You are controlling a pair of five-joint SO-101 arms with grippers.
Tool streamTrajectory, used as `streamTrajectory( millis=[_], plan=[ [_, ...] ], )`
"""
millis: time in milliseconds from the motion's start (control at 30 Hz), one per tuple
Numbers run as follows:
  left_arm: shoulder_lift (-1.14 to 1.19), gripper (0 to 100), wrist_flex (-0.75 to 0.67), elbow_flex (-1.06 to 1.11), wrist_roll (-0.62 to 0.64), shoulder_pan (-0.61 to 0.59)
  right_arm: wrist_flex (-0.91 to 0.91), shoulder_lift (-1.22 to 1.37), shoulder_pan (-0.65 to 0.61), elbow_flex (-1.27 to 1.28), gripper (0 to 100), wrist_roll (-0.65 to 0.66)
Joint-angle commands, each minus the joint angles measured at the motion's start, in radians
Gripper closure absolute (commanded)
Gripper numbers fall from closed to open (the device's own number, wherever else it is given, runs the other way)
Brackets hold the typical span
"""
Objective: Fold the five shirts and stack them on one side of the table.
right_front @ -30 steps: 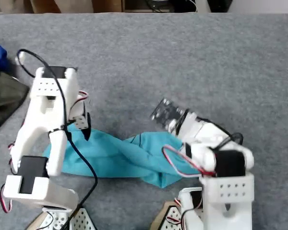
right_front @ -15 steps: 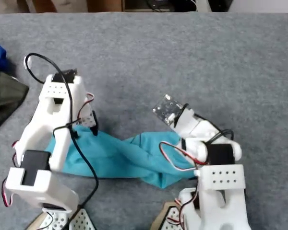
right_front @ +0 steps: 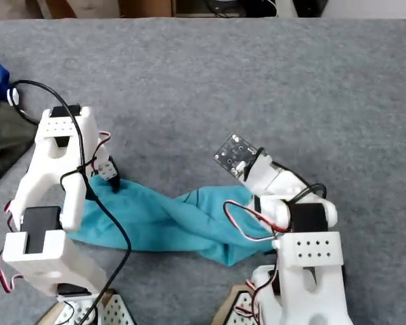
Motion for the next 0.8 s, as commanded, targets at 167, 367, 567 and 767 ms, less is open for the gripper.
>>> streamTrajectory(
  millis=[167,367,567,767],
  plan=[
    [-0.013,98,0.051,-0.008,-0.054,-0.018,-0.018,0.004,0.012,0.001,81.1,-0.003],
    [-0.016,98,0.175,-0.009,-0.129,-0.037,-0.018,0.004,0.012,0.001,81.1,-0.006],
    [-0.097,98,0.284,0.002,-0.324,-0.173,-0.018,0.004,0.013,0.001,81.1,-0.003],
    [-0.268,98,0.285,0.115,-0.473,-0.190,-0.018,0.007,0.012,0.001,81.1,-0.003]
  ],
)
